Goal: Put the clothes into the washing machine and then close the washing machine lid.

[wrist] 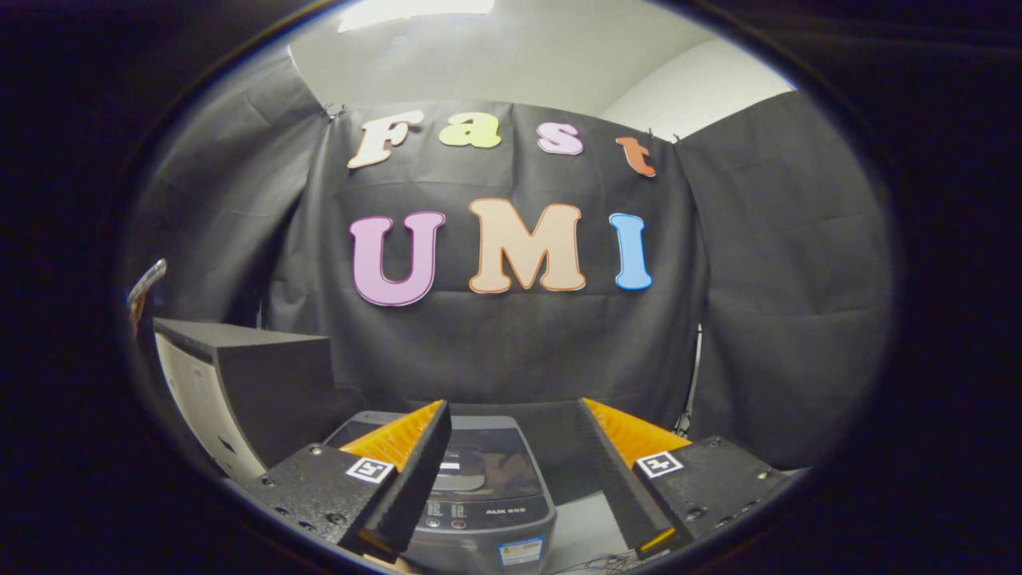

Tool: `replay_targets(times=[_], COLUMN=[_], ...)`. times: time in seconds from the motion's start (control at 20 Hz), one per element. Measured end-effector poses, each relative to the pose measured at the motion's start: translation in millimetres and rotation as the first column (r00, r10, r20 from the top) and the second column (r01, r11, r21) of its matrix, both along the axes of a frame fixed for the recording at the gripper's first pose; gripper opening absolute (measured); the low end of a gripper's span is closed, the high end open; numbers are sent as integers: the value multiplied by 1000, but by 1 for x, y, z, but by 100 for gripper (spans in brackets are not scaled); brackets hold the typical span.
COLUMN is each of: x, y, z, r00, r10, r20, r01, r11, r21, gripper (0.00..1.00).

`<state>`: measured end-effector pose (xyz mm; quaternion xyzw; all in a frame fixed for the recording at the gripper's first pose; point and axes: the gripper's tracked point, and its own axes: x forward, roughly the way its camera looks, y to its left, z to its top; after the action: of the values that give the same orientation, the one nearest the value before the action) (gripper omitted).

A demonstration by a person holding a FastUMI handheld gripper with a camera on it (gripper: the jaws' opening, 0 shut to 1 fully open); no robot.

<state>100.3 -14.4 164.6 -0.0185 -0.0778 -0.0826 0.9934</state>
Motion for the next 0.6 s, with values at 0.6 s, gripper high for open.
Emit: replay_targets(times=[0.6], x=[-50], y=[-1], z=[-60], r00=[997], r10=[49], r20=[56], r01=[-45], r11=[996], r21=[-74], gripper=[97])
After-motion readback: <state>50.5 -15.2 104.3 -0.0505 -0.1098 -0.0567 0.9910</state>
